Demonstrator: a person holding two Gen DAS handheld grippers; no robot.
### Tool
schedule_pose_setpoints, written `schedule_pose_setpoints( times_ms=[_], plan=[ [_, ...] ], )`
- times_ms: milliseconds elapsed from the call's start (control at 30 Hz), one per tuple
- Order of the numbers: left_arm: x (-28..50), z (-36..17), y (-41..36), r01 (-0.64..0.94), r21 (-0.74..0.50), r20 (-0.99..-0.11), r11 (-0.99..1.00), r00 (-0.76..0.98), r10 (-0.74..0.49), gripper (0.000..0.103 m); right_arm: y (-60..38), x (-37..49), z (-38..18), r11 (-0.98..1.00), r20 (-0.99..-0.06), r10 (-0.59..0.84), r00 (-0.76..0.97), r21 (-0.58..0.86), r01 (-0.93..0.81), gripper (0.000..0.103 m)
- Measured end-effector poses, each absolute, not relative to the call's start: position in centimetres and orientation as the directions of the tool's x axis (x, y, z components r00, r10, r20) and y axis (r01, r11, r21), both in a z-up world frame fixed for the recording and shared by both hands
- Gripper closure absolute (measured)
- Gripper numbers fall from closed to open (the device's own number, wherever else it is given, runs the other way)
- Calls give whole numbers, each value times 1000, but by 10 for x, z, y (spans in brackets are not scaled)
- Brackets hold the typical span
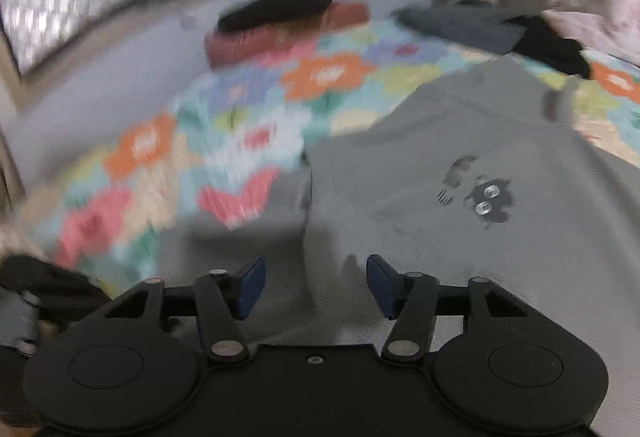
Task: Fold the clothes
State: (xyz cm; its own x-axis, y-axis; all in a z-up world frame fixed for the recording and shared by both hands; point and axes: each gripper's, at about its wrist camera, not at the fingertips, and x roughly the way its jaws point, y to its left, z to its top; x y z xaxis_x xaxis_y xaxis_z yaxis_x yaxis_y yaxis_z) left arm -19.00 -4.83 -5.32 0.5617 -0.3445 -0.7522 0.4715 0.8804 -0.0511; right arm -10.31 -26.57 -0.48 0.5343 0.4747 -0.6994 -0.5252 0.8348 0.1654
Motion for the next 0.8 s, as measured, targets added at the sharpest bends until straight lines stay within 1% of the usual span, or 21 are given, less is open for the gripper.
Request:
schedule_pose_setpoints(
  times_ms=[33,67,100,133,167,200,300,367,400,433,500,533,600,667,700,733,767,800],
  plan=[
    [-191,-54,-49,473,-44,-748,880,568,-342,93,-264,-101,-8,824,-708,461,535,119,-554,101],
    [-191,-54,-49,473,-36,-743,880,576,-340,97,-266,-100,-6,816,-711,449,541,80,-572,101],
    [-192,-53,-50,473,-29,-738,881,584,-338,97,-274,-99,-2,821,-698,462,548,102,-562,101],
    [-193,-50,-46,459,-37,-724,887,599,-341,98,-284,-98,4,824,-671,495,551,161,-543,101],
    [-193,-47,-40,436,-58,-708,898,616,-345,98,-293,-97,10,824,-644,522,559,212,-526,101],
    [-192,-43,-33,402,-82,-692,912,636,-342,98,-299,-99,15,826,-618,532,579,225,-517,101],
    [-189,-35,-9,256,-119,-661,959,700,-269,100,-311,-103,25,826,-547,550,631,247,-506,101],
    [-186,-34,4,164,-130,-662,978,720,-209,100,-310,-103,23,810,-507,580,637,274,-518,100],
    [-184,-36,7,142,-135,-671,981,715,-196,100,-310,-99,19,802,-498,593,633,299,-516,99],
    [-181,-38,6,138,-136,-685,981,702,-194,99,-309,-94,15,797,-491,602,630,316,-515,95],
    [-179,-40,-1,191,-135,-706,972,670,-229,96,-306,-82,10,807,-495,587,641,292,-513,95],
    [-181,-39,-5,228,-146,-703,963,661,-263,95,-305,-76,8,810,-497,581,645,281,-514,95],
    [-187,-35,-8,296,-174,-683,939,651,-332,86,-305,-67,10,813,-503,574,646,260,-521,95],
    [-189,-31,-6,319,-210,-674,924,637,-373,47,-307,-64,17,835,-522,540,660,232,-499,95],
    [-189,-30,-3,315,-231,-670,920,634,-385,42,-308,-65,21,844,-533,525,663,224,-488,94],
    [-189,-29,-1,319,-259,-665,912,625,-408,40,-311,-69,24,845,-546,523,654,231,-482,94],
    [-189,-29,2,330,-297,-661,896,606,-442,36,-315,-75,27,845,-558,522,646,237,-479,84],
    [-186,-31,4,338,-338,-661,878,580,-477,31,-319,-83,28,843,-562,524,639,235,-484,76]
  ],
)
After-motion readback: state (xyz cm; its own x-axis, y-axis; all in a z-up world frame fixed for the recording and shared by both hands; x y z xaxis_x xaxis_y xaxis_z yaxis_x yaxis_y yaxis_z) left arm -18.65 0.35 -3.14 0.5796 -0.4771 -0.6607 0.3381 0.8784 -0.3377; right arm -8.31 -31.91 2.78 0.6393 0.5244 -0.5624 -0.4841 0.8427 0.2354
